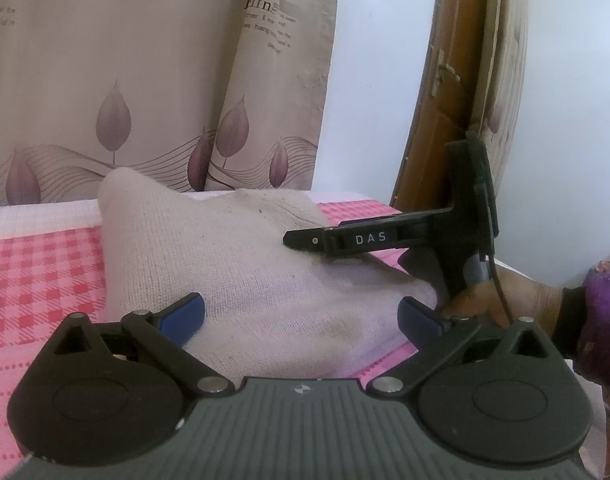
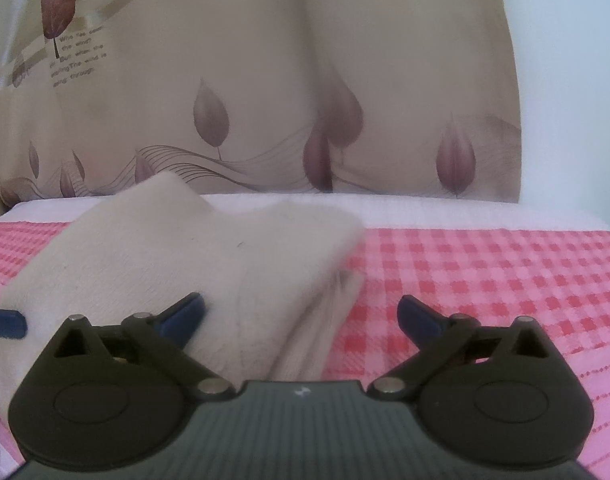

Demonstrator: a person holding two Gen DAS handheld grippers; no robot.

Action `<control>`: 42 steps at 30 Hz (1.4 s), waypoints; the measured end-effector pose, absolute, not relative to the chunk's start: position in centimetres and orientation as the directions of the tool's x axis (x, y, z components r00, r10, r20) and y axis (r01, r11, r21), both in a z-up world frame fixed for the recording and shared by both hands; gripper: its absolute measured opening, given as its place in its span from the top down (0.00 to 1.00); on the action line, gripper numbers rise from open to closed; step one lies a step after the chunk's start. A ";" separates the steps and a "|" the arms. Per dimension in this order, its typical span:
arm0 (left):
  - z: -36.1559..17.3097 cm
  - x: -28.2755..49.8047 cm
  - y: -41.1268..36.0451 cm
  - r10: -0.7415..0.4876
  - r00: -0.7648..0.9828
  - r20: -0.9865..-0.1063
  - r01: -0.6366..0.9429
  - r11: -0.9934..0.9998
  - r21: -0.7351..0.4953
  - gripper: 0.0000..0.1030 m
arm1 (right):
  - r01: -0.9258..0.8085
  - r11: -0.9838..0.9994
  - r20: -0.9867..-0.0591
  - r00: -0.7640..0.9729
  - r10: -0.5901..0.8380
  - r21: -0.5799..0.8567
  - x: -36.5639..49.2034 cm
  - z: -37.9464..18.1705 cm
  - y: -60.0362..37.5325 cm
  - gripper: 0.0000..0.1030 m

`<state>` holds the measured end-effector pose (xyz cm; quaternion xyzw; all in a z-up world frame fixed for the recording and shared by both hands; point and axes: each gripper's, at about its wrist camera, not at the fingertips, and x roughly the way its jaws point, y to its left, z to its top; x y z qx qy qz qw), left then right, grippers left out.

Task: Fold small clothes

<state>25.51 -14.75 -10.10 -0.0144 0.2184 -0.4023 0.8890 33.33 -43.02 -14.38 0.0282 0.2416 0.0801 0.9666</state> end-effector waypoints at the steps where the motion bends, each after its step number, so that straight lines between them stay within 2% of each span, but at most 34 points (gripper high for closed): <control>1: -10.1 25.4 -14.8 -0.721 0.582 -0.377 0.709 0.677 -0.199 0.00 | -0.141 0.985 -0.464 0.869 0.171 0.099 33.4 -14.4 -43.1 0.00; 14: -9.7 24.6 -15.2 -0.683 0.625 -0.379 0.692 0.709 -0.137 0.00 | -0.141 0.984 -0.465 0.868 0.175 0.109 33.4 -14.5 -43.1 0.00; 18: -7.6 24.5 -14.2 -0.660 0.653 -0.371 0.661 0.736 -0.144 0.00 | -0.141 0.984 -0.464 0.868 0.176 0.109 33.4 -14.5 -43.1 0.00; 21: -5.1 26.1 -12.8 -0.653 0.677 -0.339 0.664 0.741 -0.103 0.00 | -0.141 0.984 -0.462 0.870 0.174 0.105 33.3 -14.5 -43.1 0.00; 23: -4.1 28.6 -12.3 -0.651 0.666 -0.363 0.668 0.738 -0.097 0.00 | -0.140 0.985 -0.459 0.872 0.171 0.100 33.2 -14.5 -43.0 0.00; 28: -4.8 36.8 -12.2 -0.661 0.590 -0.464 0.636 0.734 -0.237 0.08 | -0.140 0.986 -0.453 0.875 0.167 0.093 33.1 -14.6 -42.8 0.00; 30: -6.1 39.5 -13.1 -0.648 0.555 -0.523 0.613 0.743 -0.270 0.16 | -0.141 0.985 -0.454 0.875 0.171 0.098 33.1 -14.6 -42.8 0.00; 33: -8.0 42.6 -14.3 -0.610 0.535 -0.584 0.568 0.772 -0.286 0.16 | -0.141 0.985 -0.451 0.876 0.170 0.097 33.0 -14.6 -42.9 0.00; 36: -9.5 45.8 -13.9 -0.620 0.502 -0.603 0.497 0.777 -0.385 0.14 | -0.142 0.985 -0.447 0.878 0.170 0.095 32.9 -14.5 -42.9 0.00; 39: -10.4 47.7 -12.9 -0.610 0.519 -0.599 0.434 0.792 -0.430 0.14 | -0.145 0.985 -0.444 0.879 0.172 0.095 32.8 -14.5 -42.9 0.00; 42: -10.5 48.3 -12.2 -0.583 0.562 -0.587 0.404 0.812 -0.420 0.13 | -0.149 0.984 -0.442 0.879 0.176 0.096 32.7 -14.5 -42.8 0.00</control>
